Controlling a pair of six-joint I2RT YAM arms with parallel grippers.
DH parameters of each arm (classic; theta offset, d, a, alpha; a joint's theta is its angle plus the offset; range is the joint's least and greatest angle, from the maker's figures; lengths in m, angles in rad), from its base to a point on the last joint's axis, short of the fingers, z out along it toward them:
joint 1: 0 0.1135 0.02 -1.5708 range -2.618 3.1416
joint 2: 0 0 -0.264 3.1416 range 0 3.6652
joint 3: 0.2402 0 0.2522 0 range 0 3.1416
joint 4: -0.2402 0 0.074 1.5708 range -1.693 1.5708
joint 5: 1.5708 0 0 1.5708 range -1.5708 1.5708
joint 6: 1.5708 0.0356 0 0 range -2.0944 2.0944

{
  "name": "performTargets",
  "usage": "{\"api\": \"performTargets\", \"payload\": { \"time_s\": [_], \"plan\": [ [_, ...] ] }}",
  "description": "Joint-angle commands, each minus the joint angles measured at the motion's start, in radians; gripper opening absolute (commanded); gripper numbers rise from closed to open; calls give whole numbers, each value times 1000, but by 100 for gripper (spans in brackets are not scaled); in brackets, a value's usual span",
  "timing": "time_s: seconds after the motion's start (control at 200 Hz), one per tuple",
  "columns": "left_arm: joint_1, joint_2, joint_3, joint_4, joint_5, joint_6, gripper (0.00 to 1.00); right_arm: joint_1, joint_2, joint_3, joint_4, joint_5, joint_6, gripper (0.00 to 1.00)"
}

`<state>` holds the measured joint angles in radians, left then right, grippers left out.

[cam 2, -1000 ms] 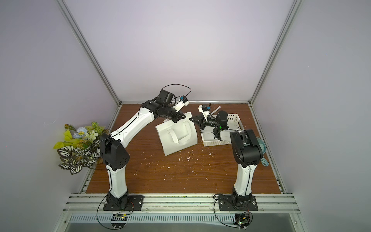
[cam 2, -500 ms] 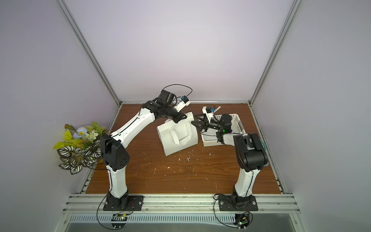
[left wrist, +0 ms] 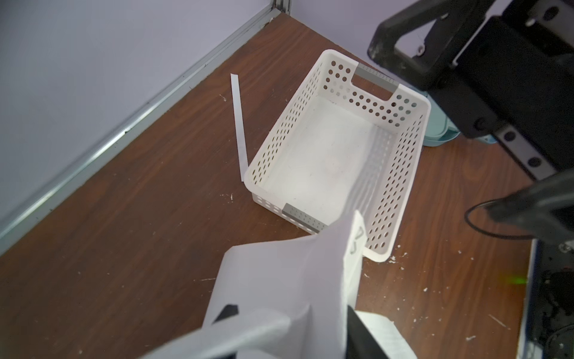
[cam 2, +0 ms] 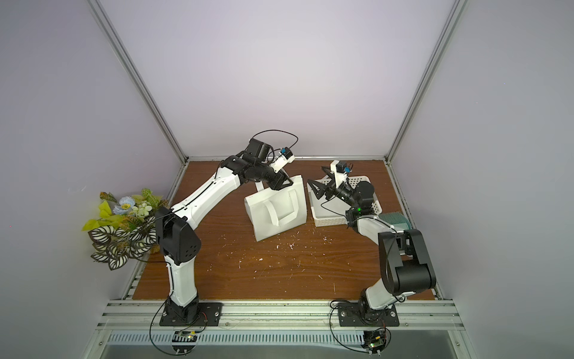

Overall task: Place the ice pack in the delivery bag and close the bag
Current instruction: Reset both arms

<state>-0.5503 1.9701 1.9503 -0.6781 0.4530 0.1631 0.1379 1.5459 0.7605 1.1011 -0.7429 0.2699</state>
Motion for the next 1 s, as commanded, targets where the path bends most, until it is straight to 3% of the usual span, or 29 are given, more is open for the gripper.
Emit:
{"api": "performTargets", "payload": {
  "time_s": [0.0, 0.075, 0.16, 0.37, 0.53, 0.636, 0.831, 0.996],
  "plan": [
    [-16, -26, 27, -14, -26, 9, 64, 4, -60, -12, -18, 84, -23, 100],
    [-17, -42, 38, -14, -37, 6, 72, 4, -89, -21, -38, 94, -33, 100],
    [-16, -69, 45, -12, -70, 5, 100, 4, -120, -33, -56, 107, -35, 100],
    [-15, -144, 45, -12, -166, -39, 100, 5, -196, -69, -117, 180, -56, 100],
    [-14, -266, -28, 65, -364, -133, 100, 6, -292, -117, -196, 331, -80, 99],
    [-9, -446, -239, 249, -501, -184, 99, 7, -374, -172, -248, 470, -113, 100],
    [25, -936, -878, 859, -714, -238, 100, 8, -521, -260, -415, 753, -165, 100],
    [136, -1077, -1058, 772, -844, -345, 100, 10, -609, -349, -485, 935, -200, 100]
  ]
}}
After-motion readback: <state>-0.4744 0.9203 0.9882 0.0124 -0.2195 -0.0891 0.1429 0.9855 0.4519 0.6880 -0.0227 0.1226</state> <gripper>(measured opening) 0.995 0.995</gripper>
